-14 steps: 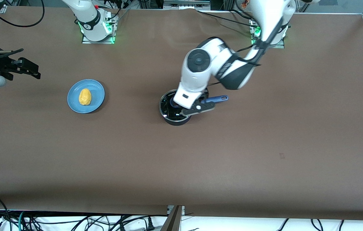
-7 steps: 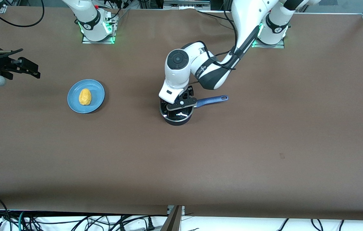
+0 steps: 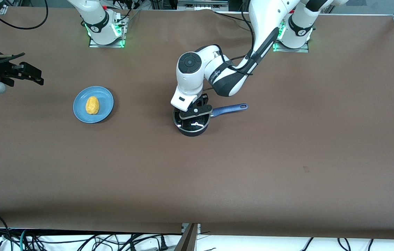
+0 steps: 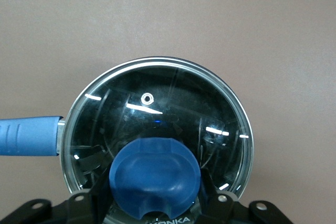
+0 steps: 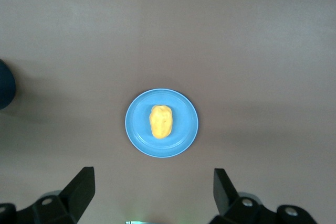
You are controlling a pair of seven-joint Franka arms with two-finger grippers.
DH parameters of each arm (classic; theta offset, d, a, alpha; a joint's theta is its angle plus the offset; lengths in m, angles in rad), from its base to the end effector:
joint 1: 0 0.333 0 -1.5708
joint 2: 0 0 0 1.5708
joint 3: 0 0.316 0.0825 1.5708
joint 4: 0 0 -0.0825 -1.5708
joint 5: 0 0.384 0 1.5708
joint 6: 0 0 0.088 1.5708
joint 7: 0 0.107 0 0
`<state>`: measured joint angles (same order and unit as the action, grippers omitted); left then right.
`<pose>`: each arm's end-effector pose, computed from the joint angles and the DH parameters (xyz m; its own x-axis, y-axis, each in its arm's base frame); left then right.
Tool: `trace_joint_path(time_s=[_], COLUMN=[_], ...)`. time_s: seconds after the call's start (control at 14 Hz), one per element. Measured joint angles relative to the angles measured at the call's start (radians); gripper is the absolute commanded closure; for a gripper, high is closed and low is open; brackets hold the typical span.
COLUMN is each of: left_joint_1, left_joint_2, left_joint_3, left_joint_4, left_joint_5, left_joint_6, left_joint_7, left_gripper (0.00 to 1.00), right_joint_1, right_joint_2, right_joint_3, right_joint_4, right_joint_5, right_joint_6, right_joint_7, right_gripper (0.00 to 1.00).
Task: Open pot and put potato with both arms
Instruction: 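Lower the left gripper and grasp the blue knob of the lid, then lift the lid off with the left gripper while the right gripper grasps the potato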
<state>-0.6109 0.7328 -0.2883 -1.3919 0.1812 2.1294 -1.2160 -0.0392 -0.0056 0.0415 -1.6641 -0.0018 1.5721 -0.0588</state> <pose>0.4953 -0.5398 0.2895 0.9562 0.2922 -0.0200 0.2928 -0.9551 0.0458 0.5489 0.0011 0.5838 0.9944 0.0610 -0.0863 0.0610 -0.9981 -0.0031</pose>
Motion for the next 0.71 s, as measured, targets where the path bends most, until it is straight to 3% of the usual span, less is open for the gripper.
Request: trace_joint_path(time_s=[0.43,0.71], left_joint_1=[0.014,0.1], left_joint_2=[-0.013,-0.09], left_joint_3=[0.005,0.012], left_joint_4=[0.019,0.034], left_joint_5=[0.001,0.002], left_joint_6=[-0.011,-0.099], left_joint_7=[0.005,0.126], left_gripper=[0.51,0.5], right_joint_1=[0.0,0.0], right_joint_2=[0.0,0.0], right_joint_3=[0.0,0.0], right_joint_4=[0.0,0.0], right_joint_5=[0.0,0.0], right_joint_6=[0.0,-0.002], right_joint_7=[0.0,0.0], right_gripper=[0.0,0.0])
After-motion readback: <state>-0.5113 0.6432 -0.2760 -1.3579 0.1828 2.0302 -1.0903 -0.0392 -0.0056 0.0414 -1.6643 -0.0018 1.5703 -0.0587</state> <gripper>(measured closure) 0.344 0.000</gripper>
